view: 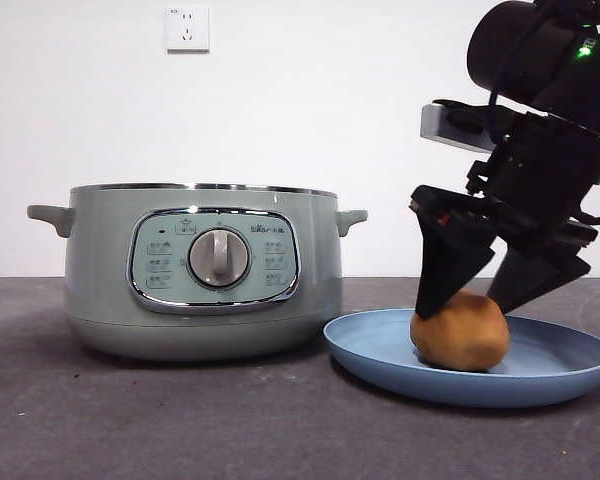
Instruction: Take the potato out from the steamer,put the potato on the plate,close the lid
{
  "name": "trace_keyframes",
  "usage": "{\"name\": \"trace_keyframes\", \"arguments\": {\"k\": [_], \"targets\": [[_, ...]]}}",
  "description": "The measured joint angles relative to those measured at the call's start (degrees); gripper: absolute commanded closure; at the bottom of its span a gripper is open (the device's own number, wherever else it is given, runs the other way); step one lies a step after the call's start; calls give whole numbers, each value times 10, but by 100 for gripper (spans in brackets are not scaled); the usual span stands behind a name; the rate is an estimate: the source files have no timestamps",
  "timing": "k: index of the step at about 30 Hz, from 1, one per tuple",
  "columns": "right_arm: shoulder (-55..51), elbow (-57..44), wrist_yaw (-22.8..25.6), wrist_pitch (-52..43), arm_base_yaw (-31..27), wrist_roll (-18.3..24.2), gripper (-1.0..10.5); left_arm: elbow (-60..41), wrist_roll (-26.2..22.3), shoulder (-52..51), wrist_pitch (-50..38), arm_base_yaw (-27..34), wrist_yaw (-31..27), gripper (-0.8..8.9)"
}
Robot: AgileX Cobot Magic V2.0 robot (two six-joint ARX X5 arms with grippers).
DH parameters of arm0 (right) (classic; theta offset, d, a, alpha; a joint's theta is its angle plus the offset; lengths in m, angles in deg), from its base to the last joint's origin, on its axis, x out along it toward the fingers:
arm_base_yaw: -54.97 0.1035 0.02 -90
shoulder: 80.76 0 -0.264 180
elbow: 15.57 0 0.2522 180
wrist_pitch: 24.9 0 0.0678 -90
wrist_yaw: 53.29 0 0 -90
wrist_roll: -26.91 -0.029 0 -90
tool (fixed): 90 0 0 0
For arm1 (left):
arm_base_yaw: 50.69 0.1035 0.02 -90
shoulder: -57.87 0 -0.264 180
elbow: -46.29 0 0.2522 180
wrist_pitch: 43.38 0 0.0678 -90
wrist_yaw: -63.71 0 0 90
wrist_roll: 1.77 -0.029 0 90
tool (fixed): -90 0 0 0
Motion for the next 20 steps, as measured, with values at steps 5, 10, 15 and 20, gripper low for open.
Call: {"name": "trace_keyframes", "arguments": {"k": [5,10,15,20], "targets": [[2,0,-10,-2,-1,-5,715,0,0,26,-1,0,9,822],[2,0,-11,-1,-1,-19,344,0,0,58,-23,0,12,822],[2,0,-10,10,-1,-22,345,0,0,97,-70,-5,26,822],[-21,0,3,10,-1,-25,345,0,-5,156,-117,-32,25,822]]}}
